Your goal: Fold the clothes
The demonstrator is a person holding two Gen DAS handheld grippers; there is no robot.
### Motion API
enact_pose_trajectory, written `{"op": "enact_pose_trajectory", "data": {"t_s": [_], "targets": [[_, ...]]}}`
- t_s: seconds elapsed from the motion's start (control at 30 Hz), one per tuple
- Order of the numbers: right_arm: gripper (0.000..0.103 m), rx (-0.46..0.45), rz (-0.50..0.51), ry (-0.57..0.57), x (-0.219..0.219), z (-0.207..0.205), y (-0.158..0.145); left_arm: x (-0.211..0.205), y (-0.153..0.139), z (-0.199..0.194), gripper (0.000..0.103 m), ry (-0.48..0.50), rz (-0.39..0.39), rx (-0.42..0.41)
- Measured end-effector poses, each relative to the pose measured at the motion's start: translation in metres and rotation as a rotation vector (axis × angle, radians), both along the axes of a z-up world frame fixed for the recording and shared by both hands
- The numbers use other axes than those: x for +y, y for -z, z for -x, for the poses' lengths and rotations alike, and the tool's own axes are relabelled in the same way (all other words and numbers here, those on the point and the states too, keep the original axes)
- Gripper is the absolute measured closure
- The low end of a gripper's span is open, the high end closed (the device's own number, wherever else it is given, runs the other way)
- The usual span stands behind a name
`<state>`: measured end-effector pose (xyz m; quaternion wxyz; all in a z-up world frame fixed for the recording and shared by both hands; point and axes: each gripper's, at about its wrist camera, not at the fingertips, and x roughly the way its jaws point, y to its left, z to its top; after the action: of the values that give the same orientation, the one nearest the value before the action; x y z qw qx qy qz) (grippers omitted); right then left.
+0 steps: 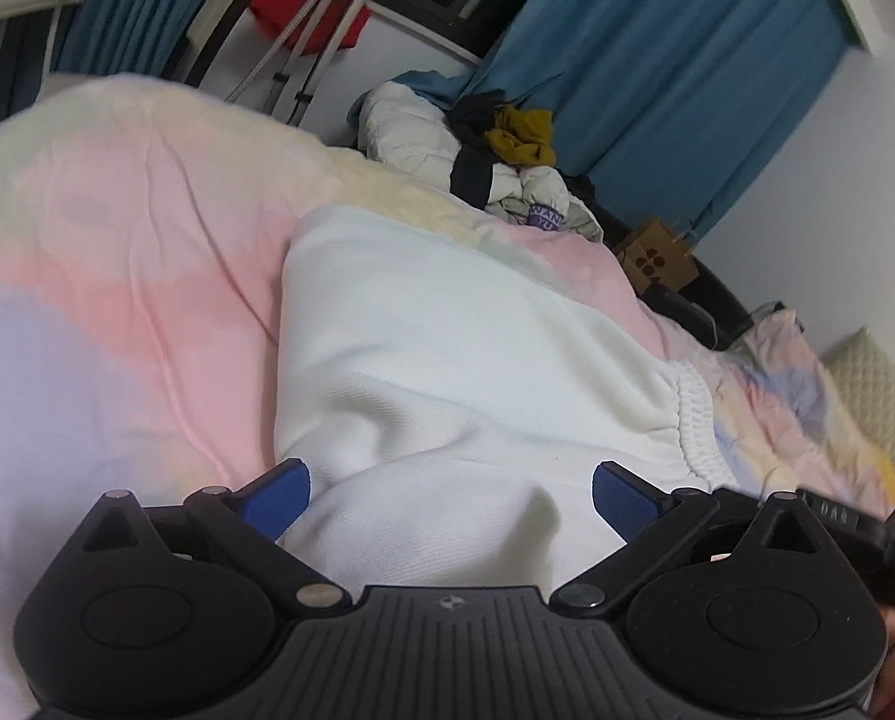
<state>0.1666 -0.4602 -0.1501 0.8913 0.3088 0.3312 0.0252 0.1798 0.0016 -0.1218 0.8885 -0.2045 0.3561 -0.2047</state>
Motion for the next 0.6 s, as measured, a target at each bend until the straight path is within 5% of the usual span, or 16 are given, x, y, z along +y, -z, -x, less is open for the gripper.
{"op": "enact_pose_trajectory", "data": {"t_s": [0.07, 0.3, 0.47, 0.6], "targets": [[0.025, 0.008, 0.017, -0.021, 0.007, -0.001, 0.003, 0.005, 0.004, -0.003, 0.001, -0.014, 0.017, 0.014], [0.023, 0.069, -0.095, -0.077, 0.009, -0.026, 0.043, 0.018, 0.014, -0.011, 0.001, -0.040, 0.052, 0.052], [0.023, -0.056, -0.279, -0.073, 0.001, -0.020, 0.029, 0.018, 0.020, -0.017, 0.001, -0.051, 0.065, 0.076], [0.023, -0.116, -0.234, -0.096, 0.011, -0.016, 0.013, 0.019, 0.024, -0.019, 0.000, -0.055, 0.085, 0.087]]}}
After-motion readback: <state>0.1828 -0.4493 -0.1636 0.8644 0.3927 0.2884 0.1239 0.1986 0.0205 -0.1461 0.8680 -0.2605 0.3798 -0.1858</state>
